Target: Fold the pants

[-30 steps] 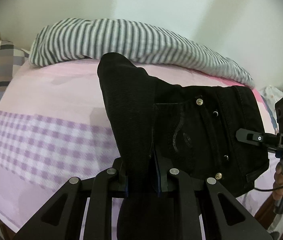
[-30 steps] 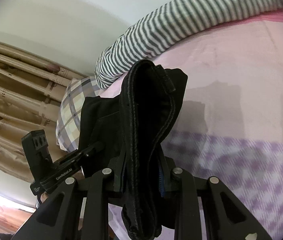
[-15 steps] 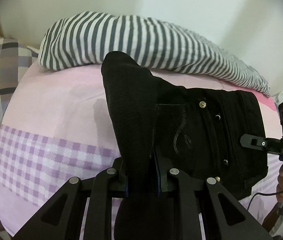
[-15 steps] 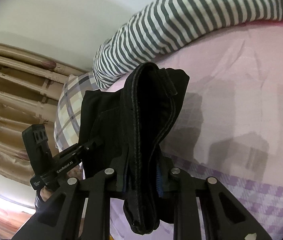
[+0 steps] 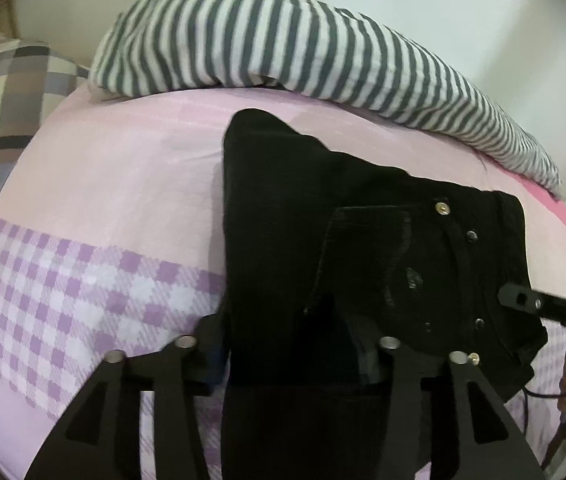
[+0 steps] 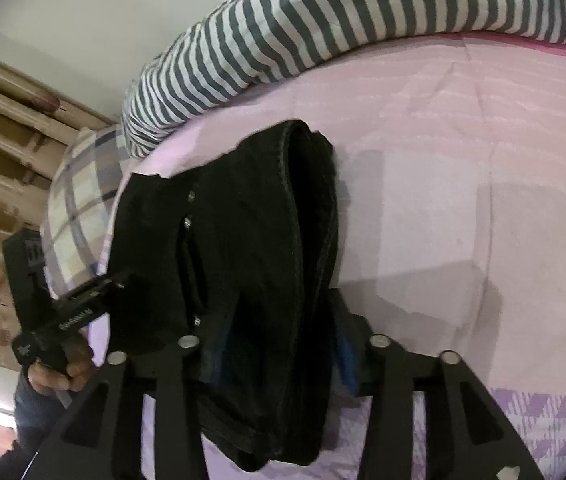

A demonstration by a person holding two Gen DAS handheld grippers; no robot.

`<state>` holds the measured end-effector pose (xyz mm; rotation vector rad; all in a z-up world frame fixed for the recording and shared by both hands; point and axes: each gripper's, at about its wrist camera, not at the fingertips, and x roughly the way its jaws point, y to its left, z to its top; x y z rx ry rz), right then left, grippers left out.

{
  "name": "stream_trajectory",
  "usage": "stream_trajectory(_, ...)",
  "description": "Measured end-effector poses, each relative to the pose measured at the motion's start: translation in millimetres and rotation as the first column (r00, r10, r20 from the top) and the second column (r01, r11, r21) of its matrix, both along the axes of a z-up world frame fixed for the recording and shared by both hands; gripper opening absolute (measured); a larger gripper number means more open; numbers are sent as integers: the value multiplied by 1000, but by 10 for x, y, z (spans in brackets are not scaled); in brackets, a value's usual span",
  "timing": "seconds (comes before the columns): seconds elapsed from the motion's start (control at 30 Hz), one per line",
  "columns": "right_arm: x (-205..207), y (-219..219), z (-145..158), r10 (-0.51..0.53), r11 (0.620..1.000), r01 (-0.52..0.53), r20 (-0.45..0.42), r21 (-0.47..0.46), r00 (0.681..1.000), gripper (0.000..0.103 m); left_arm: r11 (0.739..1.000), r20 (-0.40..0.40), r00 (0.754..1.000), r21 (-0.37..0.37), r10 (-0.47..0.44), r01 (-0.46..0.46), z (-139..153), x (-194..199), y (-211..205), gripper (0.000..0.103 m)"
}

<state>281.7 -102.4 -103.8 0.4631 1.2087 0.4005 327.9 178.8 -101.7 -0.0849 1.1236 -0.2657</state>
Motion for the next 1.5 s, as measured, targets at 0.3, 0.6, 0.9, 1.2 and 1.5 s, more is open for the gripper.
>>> stream_trajectory(0.3, -370, 68, 119, -12, 994, 18, 61, -105, 998, 52, 991, 68, 995, 110, 66, -74, 258, -372, -5, 60)
stream_trajectory(0.6, -731, 81, 388, -53, 977, 81, 142, -200, 988, 59, 978, 149, 985, 175, 91, -117, 598, -1060, -113, 62)
stream_trajectory(0.9, -1261, 277, 638, -34, 952, 102, 231, -288, 972, 83, 979, 187, 980, 180, 64, -98, 736, -1633, -214, 70)
stream_trajectory(1.2, -1560, 593, 829, 14, 912, 115, 309, -394, 951, 93, 972, 214, 972, 191, 96, -138, 798, -1946, -178, 71)
stream_trajectory(1.5, -1675, 698, 937, 17, 903, 134, 344, -408, 939, 95, 960, 232, 963, 209, 134, -184, 783, -2033, -134, 71)
